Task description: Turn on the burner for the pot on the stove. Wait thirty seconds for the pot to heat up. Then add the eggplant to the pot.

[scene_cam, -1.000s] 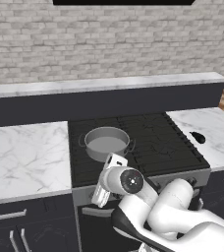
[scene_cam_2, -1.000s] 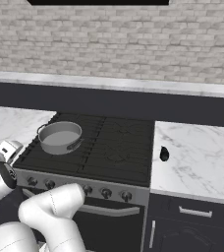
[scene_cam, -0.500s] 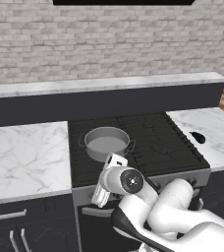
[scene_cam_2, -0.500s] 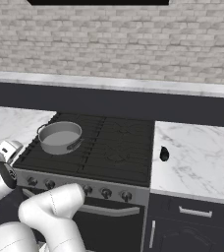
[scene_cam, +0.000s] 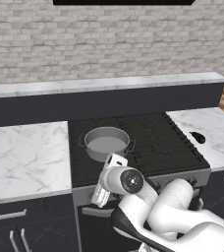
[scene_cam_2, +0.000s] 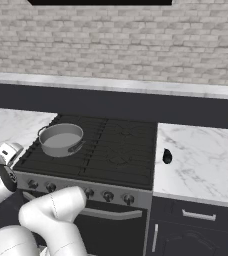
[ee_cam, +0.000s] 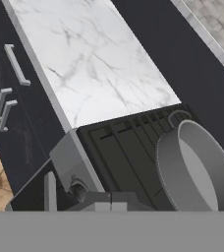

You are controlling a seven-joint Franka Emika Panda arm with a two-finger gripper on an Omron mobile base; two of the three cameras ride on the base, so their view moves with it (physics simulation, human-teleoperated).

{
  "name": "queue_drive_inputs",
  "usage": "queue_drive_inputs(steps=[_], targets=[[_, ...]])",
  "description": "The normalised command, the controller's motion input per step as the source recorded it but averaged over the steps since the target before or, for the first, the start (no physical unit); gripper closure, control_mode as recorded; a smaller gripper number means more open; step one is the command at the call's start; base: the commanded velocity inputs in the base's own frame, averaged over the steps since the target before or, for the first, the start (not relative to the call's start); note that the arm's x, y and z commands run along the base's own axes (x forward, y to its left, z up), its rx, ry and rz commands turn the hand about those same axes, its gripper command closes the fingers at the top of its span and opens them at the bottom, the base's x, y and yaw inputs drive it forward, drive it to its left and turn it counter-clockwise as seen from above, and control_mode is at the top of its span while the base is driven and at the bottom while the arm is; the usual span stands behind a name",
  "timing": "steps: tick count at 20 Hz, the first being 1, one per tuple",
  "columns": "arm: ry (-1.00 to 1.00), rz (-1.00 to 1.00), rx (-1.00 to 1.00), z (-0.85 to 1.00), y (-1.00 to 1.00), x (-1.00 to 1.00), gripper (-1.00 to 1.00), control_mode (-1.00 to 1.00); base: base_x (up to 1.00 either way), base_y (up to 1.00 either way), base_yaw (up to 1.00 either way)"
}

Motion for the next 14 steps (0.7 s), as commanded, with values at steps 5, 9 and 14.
queue_drive_inputs(steps=[5,9,14], targets=[[0.00,0.00,0.00,0.00,0.00,0.00,1.00,-1.00,0.00,0.00,0.00],[0.00,0.00,0.00,0.00,0.00,0.00,1.00,-1.00,0.00,0.00,0.00],[0.00,0.00,0.00,0.00,0.00,0.00,1.00,-1.00,0.00,0.00,0.00]])
